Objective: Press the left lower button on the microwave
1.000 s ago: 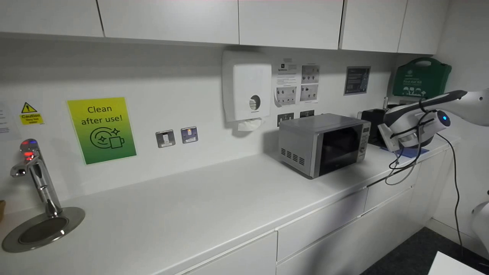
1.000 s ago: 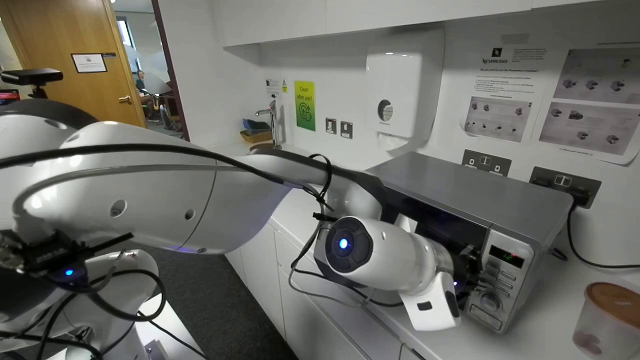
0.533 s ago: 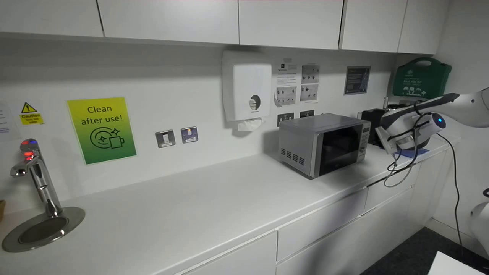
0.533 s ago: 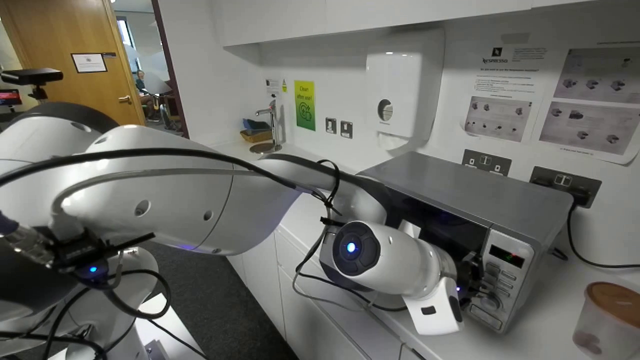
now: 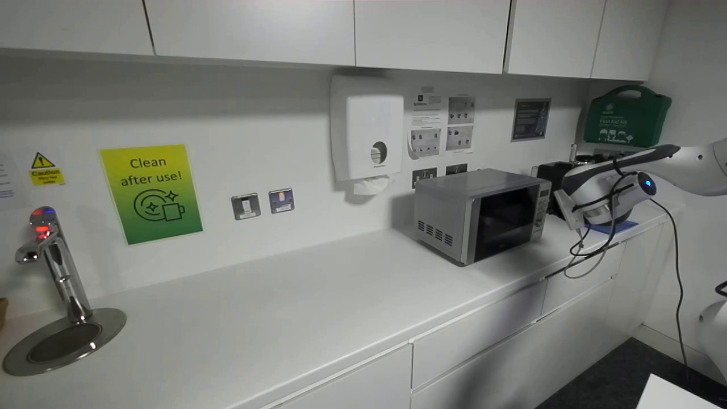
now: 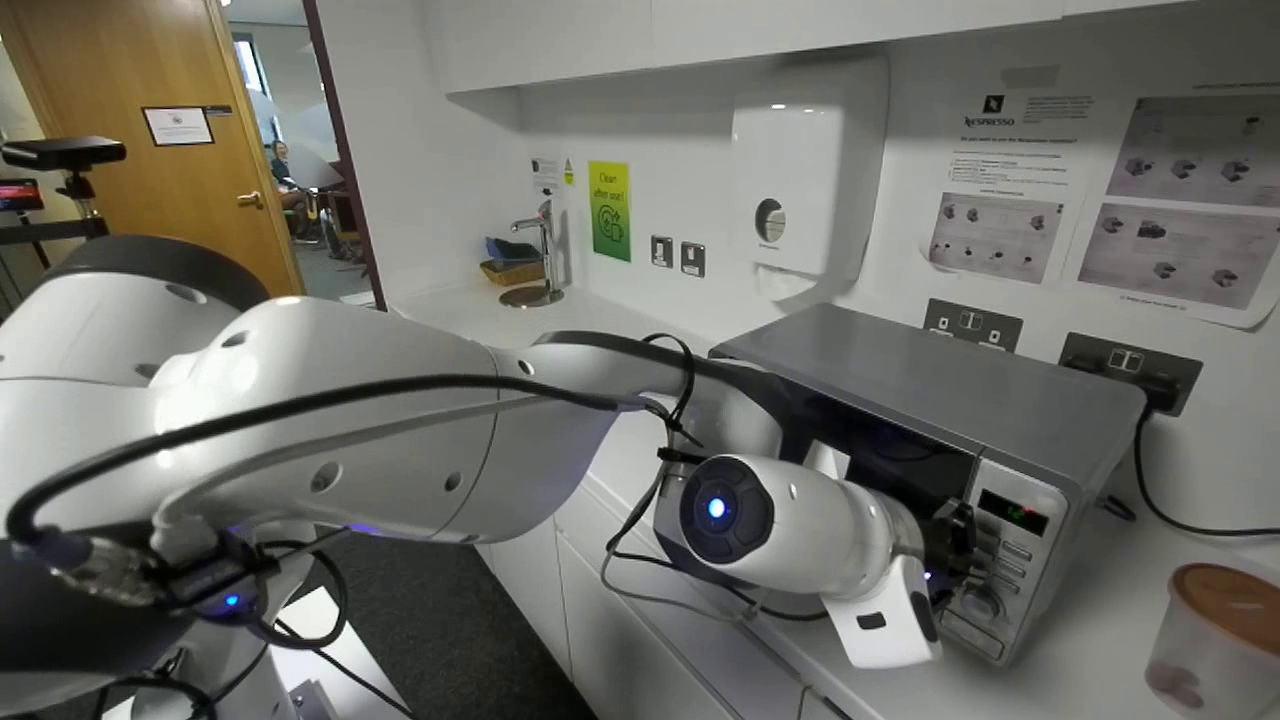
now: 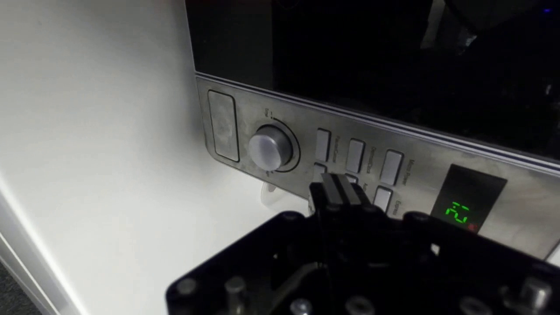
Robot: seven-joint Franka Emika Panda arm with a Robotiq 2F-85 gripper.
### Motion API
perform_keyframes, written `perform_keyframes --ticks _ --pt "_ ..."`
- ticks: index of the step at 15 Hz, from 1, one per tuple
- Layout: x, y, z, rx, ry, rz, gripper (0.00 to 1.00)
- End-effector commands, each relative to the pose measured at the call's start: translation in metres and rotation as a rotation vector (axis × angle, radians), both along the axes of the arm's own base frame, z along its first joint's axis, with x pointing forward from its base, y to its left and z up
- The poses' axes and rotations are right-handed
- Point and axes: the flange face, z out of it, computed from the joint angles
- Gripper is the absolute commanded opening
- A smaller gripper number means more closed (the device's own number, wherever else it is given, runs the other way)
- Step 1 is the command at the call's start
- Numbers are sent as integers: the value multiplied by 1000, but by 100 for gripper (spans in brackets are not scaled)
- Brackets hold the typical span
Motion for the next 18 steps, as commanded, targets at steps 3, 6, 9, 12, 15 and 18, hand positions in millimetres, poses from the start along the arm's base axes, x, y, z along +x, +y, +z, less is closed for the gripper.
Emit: perform_keyframes --ticks 3,6,9,12,15,18 --pt "10 -6 -11 -20 -65 -4 0" --pt "12 -3 -19 -20 -71 8 0" --pt "16 -2 -23 -17 -80 17 0" --pt "19 -1 -23 -9 -90 21 0" --pt "21 -2 -18 -13 -102 24 0" --pt "23 -6 -13 -18 -109 19 0"
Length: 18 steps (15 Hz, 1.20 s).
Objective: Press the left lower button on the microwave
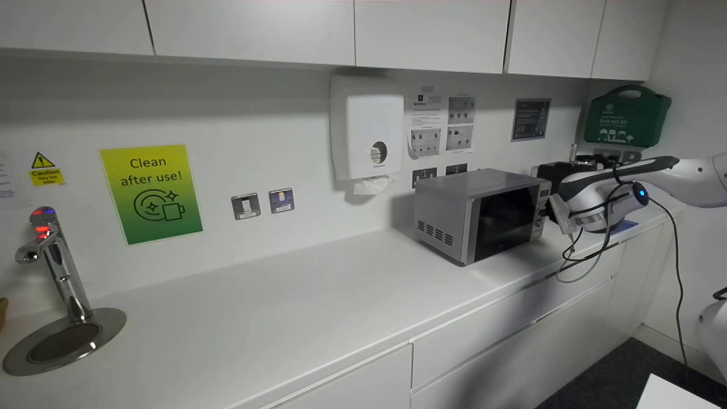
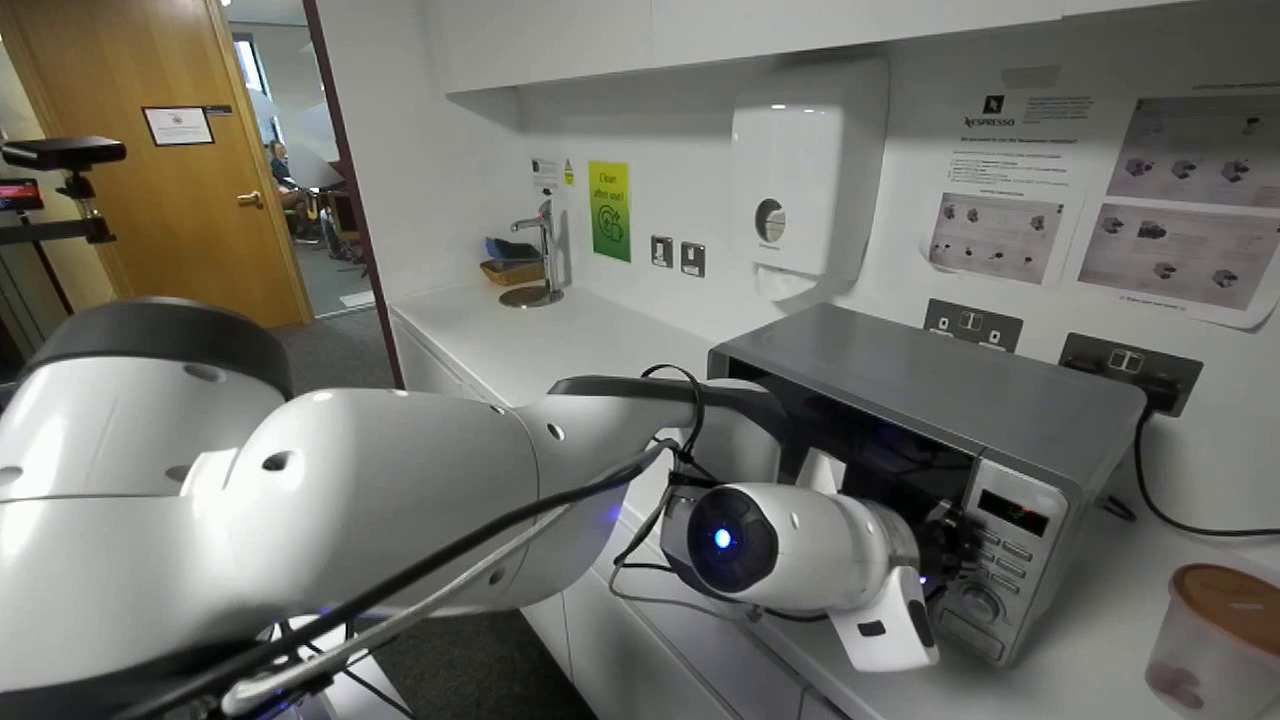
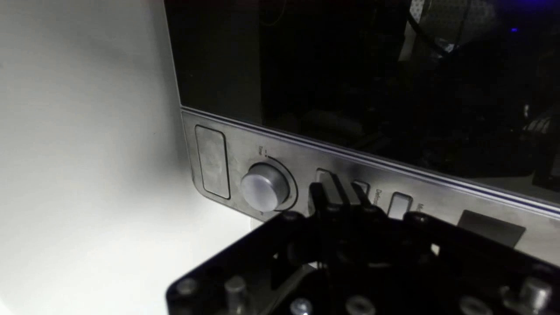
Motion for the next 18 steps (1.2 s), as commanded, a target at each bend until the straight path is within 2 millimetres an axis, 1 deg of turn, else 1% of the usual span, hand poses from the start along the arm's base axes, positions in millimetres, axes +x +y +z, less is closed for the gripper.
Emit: perform_keyframes --ticks 1,7,14,18 --pt "8 -12 9 -25 -48 -22 0" --pt "7 -20 12 -25 -55 -39 0" --pt "5 -16 0 -5 -41 -34 0" --pt "7 -13 0 -2 -43 -28 0"
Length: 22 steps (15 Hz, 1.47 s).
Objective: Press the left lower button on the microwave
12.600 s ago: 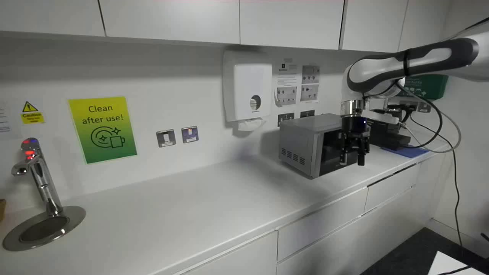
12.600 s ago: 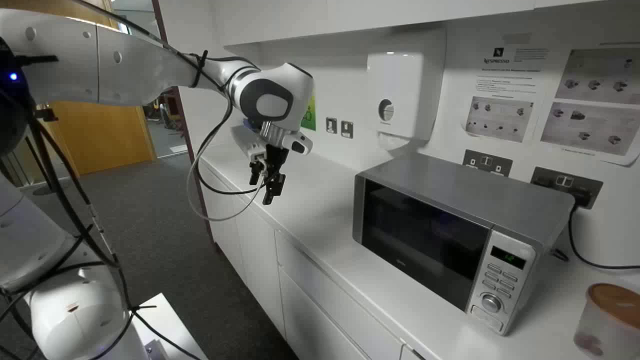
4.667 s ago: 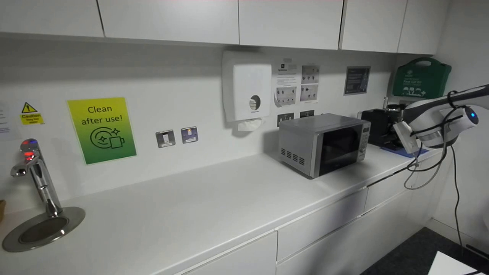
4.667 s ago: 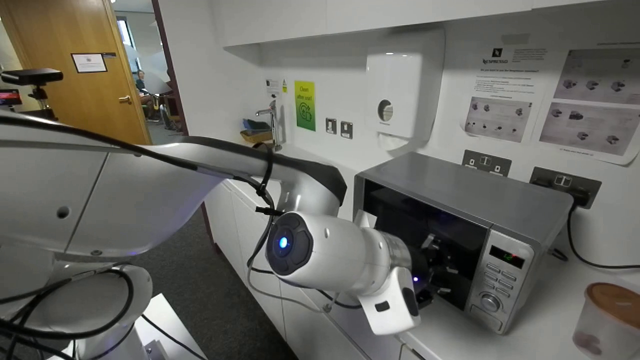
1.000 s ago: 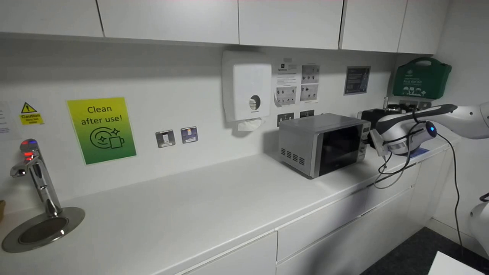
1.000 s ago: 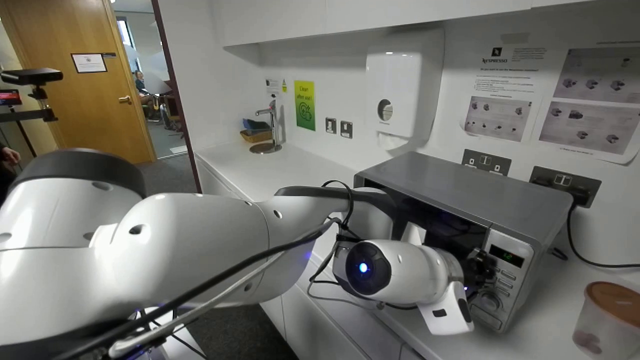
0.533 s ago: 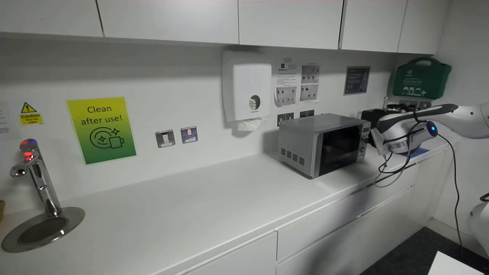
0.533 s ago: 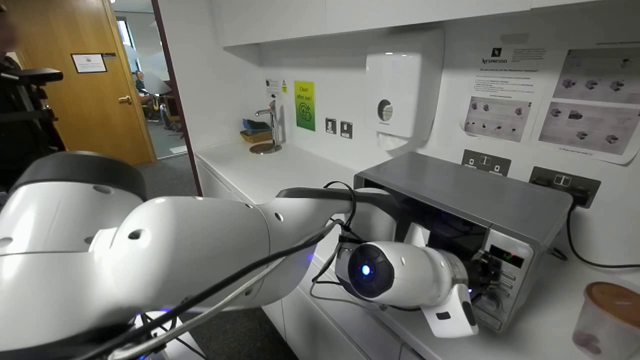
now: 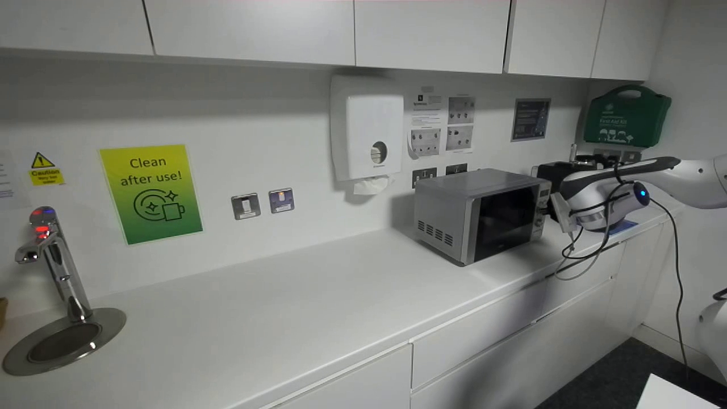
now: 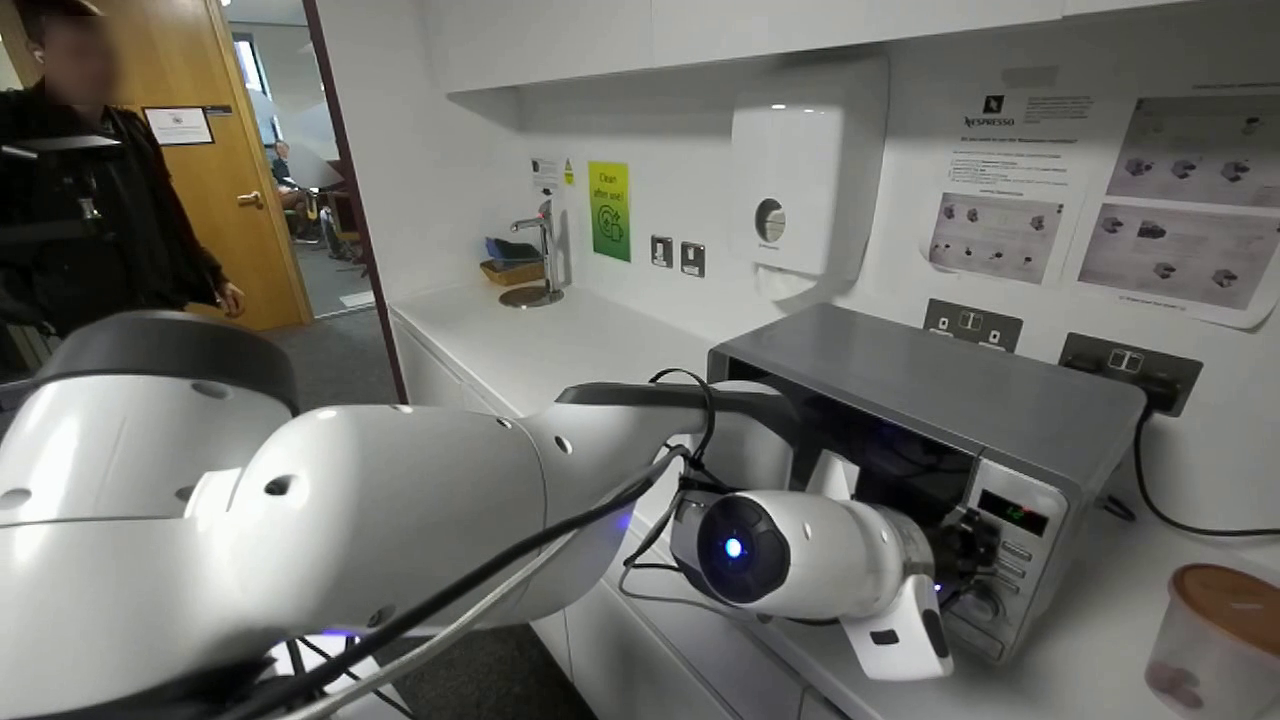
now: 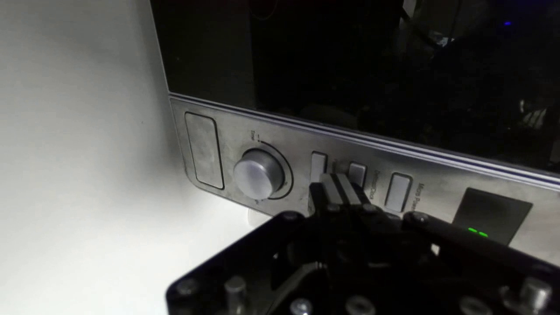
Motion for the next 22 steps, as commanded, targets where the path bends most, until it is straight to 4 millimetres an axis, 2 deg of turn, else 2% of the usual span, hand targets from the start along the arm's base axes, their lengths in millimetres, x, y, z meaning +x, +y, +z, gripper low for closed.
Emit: perform_keyframes --ticks 1,16,22 --pt "8 -1 0 -13 -20 -8 0" --pt "11 3 -10 -4 -1 -10 0" --pt "19 6 -15 -10 3 -10 0"
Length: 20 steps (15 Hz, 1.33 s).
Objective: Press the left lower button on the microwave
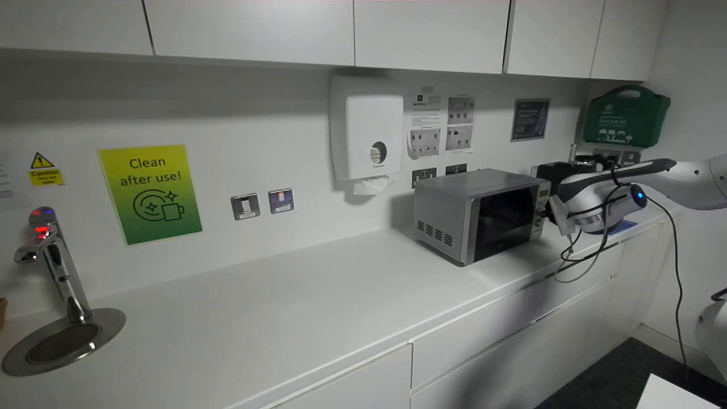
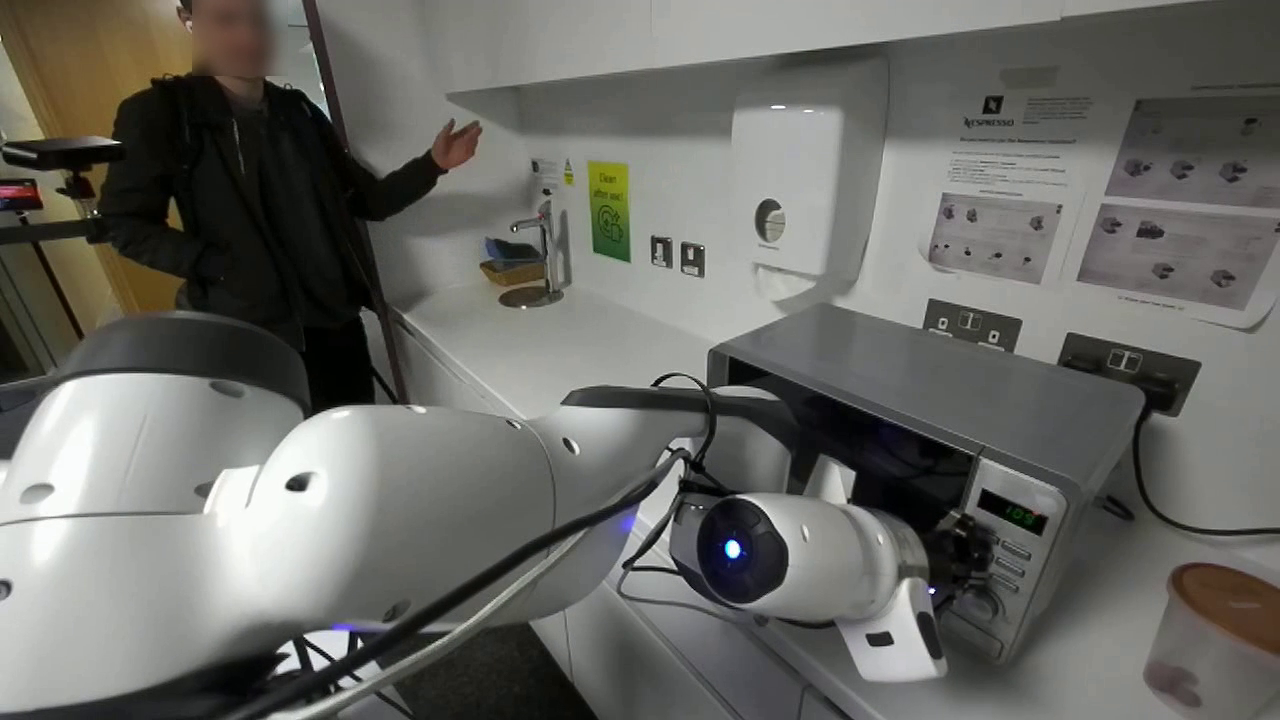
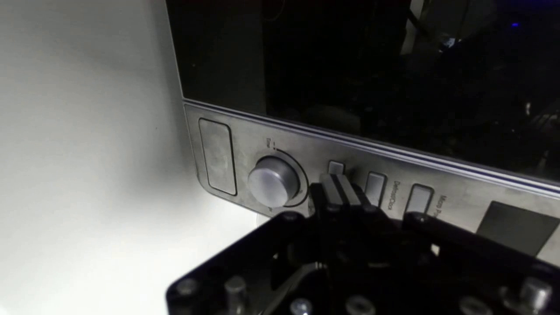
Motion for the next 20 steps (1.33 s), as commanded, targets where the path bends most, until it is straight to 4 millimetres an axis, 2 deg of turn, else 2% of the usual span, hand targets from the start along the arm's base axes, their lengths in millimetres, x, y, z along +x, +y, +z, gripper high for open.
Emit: perform_keyframes --ticks 1,3,5,8,12,14,17,20 --pt "17 4 -6 -13 -13 -12 0" --pt "16 6 -6 -15 -11 -15 0" --pt "1 3 3 -16 17 -32 0" --pt "-30 12 16 5 68 -29 0" --pt "-63 34 34 65 182 65 0" --pt "-78 45 36 107 278 149 0" --pt "-88 58 47 190 406 237 0" --pt "-94 58 62 237 549 270 0"
